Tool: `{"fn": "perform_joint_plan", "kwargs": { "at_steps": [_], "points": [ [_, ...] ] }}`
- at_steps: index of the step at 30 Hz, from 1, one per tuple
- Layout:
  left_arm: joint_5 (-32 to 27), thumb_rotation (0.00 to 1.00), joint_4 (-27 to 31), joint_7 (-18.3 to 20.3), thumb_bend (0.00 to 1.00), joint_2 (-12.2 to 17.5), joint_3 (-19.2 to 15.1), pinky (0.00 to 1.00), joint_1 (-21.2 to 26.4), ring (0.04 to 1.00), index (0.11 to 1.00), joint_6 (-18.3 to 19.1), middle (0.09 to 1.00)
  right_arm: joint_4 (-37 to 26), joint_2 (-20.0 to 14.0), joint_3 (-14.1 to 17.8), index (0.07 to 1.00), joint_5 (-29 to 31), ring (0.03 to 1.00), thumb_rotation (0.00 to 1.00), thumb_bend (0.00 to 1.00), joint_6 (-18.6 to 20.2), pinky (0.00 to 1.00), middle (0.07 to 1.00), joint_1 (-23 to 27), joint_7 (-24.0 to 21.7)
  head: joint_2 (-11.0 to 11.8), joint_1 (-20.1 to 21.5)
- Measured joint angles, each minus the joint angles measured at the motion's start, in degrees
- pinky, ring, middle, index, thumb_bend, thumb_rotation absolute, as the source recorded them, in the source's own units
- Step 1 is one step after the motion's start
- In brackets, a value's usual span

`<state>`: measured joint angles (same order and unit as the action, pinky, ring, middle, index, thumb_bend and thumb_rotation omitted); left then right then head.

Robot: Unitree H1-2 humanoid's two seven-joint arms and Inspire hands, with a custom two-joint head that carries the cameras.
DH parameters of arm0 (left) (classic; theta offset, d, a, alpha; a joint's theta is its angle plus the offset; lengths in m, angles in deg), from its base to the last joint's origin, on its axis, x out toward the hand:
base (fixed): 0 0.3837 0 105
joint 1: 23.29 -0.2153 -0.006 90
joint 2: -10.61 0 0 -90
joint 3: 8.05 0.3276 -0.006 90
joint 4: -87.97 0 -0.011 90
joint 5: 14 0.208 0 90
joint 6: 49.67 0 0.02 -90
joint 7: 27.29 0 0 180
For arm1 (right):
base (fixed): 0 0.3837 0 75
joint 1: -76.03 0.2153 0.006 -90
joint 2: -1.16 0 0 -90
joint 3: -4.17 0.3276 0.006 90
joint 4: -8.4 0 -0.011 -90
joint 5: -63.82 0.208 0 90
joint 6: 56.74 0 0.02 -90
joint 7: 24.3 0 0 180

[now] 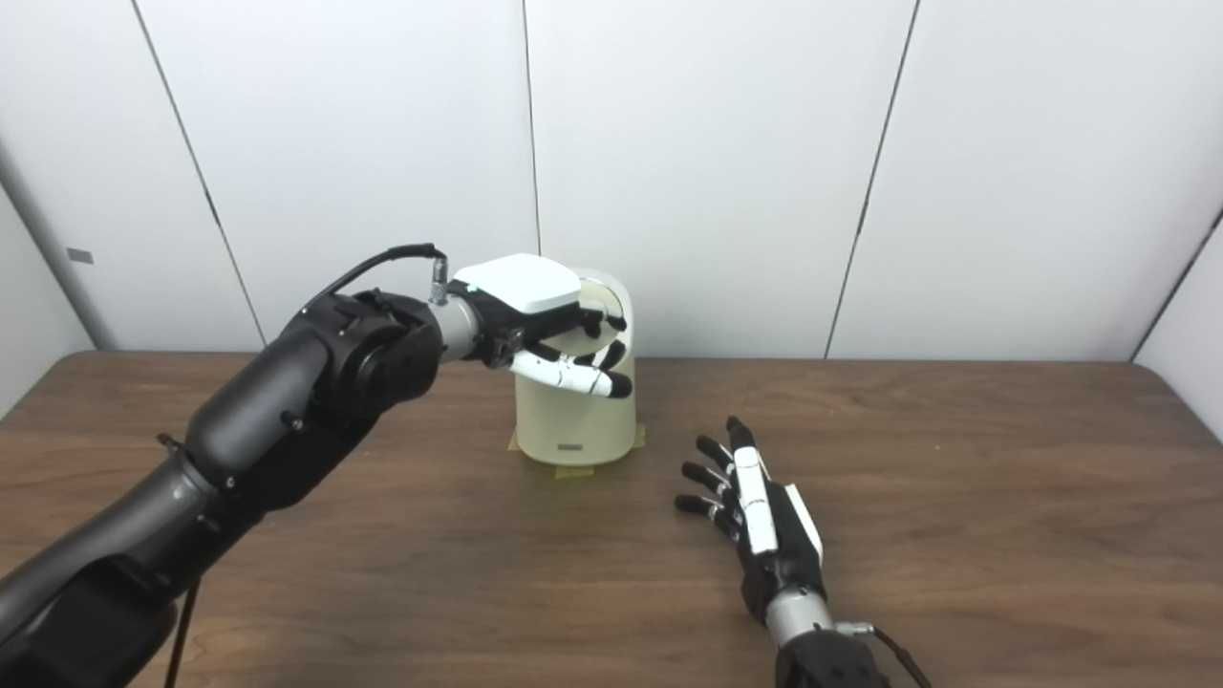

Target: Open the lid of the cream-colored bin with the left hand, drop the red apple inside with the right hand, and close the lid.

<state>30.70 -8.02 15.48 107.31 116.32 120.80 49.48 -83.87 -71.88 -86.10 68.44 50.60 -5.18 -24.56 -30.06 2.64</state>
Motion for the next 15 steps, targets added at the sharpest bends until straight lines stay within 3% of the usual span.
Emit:
{"fn": "perform_joint_plan", "kwargs": {
  "at_steps": [10, 13, 15],
  "points": [
    [-0.8, 1.00, 0.9, 0.8, 0.68, -0.1, -1.2, 0.97, -0.8, 0.868, 0.929, 0.9, 0.866, -0.4, 0.2, 0.0, 1.000, -0.1, 0.834, 1.00, 0.57, 0.4, 0.68, 0.898, -0.1, 0.1, -0.5, 0.1],
    [-2.0, 1.00, 1.0, 0.9, 0.67, -0.2, -2.7, 0.93, -1.0, 0.872, 0.926, 1.3, 0.875, -0.7, 0.3, 0.1, 1.000, 0.0, 0.829, 1.00, 0.57, 0.6, 0.67, 0.896, -0.2, 0.1, -0.8, 0.3],
    [-3.6, 1.00, 1.8, 1.2, 0.68, -0.4, -5.0, 0.83, -1.5, 0.855, 0.904, 2.9, 0.867, -1.0, 0.3, 0.0, 1.000, 0.0, 0.834, 1.00, 0.58, 0.8, 0.68, 0.901, -0.2, 0.1, -0.8, 0.3]
  ]
}}
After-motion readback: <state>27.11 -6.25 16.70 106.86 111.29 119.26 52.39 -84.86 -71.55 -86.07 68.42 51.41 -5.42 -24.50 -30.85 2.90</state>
